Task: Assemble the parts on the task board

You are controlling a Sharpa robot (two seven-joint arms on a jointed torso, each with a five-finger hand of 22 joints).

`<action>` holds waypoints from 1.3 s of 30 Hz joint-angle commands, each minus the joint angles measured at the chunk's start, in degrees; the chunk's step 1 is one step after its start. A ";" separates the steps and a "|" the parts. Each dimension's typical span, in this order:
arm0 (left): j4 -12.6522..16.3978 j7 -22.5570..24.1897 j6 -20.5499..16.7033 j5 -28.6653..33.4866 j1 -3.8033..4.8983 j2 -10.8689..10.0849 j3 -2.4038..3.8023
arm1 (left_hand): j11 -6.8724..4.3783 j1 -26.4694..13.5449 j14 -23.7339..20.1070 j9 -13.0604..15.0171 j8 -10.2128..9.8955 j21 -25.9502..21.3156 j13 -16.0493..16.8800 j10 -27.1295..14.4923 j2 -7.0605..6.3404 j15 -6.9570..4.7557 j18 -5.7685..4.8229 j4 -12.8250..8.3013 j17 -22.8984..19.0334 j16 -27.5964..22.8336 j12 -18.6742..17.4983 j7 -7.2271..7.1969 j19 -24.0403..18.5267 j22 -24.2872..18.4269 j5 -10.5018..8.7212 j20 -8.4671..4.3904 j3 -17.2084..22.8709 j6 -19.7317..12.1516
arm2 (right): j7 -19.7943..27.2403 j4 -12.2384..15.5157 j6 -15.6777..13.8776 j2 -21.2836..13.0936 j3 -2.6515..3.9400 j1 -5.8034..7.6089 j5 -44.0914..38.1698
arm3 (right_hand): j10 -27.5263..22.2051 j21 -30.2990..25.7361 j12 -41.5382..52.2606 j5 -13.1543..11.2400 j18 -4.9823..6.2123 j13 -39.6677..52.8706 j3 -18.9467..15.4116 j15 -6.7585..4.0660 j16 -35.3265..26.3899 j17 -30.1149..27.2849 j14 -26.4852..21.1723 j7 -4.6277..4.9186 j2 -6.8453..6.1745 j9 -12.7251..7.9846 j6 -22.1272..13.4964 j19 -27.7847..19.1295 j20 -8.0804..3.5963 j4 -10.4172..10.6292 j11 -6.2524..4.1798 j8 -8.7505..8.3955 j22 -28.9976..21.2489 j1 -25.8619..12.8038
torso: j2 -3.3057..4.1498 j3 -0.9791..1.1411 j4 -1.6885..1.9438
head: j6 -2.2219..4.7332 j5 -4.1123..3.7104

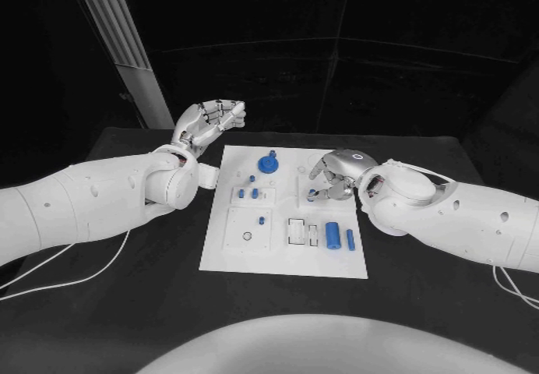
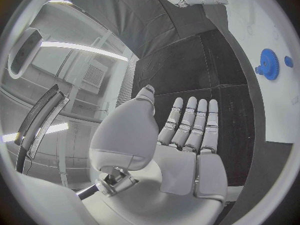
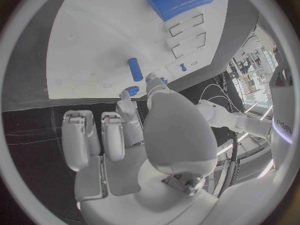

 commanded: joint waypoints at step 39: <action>0.02 11.83 0.71 0.04 0.08 0.09 0.03 | -0.05 -0.01 -0.48 -0.05 0.33 -0.35 -0.10 -0.44 0.46 0.05 -1.07 0.02 -0.17 0.34 0.31 5.18 0.35 -0.08 0.21 -0.09 -0.33 -0.39 | -0.23 -1.60 5.47 2.85 0.03 -0.86 -0.44 | 5.76 -9.33 -50.37 -4.64 1.97 -54.78 4.55 1.15 0.14 15.00 5.95 0.97 5.50 0.35 6.16 1.67 1.19 -4.27 2.49 0.59 10.91 8.28 | 0.06 0.02 0.01 | 0.00 0.04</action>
